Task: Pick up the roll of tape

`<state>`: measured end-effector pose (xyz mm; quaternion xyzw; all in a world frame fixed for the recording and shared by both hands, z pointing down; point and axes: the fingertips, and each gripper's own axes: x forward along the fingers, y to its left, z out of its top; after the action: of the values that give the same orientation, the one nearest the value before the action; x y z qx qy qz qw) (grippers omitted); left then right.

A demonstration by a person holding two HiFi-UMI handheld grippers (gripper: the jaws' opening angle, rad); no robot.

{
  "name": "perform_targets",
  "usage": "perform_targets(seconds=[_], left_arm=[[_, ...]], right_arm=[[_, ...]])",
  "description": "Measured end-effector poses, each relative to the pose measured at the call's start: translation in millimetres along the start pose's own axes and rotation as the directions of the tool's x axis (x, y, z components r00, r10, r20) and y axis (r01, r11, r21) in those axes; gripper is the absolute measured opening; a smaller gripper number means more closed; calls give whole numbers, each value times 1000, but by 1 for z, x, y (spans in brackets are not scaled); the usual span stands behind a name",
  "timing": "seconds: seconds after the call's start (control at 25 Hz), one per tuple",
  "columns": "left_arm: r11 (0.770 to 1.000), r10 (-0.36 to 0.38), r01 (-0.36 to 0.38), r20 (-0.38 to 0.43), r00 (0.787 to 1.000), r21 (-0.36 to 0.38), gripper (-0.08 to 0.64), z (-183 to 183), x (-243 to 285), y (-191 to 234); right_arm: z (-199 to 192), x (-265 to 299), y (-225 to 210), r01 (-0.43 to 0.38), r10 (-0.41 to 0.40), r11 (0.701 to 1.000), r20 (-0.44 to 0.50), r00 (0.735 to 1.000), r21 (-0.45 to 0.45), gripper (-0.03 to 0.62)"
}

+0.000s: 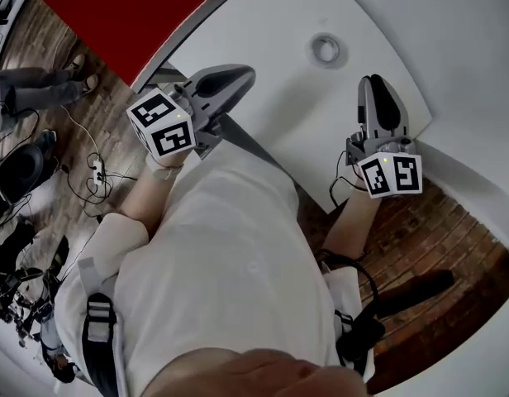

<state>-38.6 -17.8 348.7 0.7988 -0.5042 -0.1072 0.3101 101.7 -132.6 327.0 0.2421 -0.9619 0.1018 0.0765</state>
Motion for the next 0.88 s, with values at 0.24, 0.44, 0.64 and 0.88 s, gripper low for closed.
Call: perform_targets(seconds=[0.24,0.44,0.64,0.88], left_arm=[[996,-21,21,7,1000,-87,9,-19,23,46],[988,-35,36,9,999,-148,10,-32,41,78],[980,-36,35,-5,999,-196,11,-45,61,106],[963,-37,32,-16,999,-266,11,-61,77,144]], right_arm=[[-45,50,-8,-45,24,995,-220,975,-91,126],[-72,83,-18,-71,35,993,-328,944,-97,156],[-107,107,-32,-102,35,987,-451,892,-125,199],[-140,131,-44,-102,20,987,-535,845,-125,209]])
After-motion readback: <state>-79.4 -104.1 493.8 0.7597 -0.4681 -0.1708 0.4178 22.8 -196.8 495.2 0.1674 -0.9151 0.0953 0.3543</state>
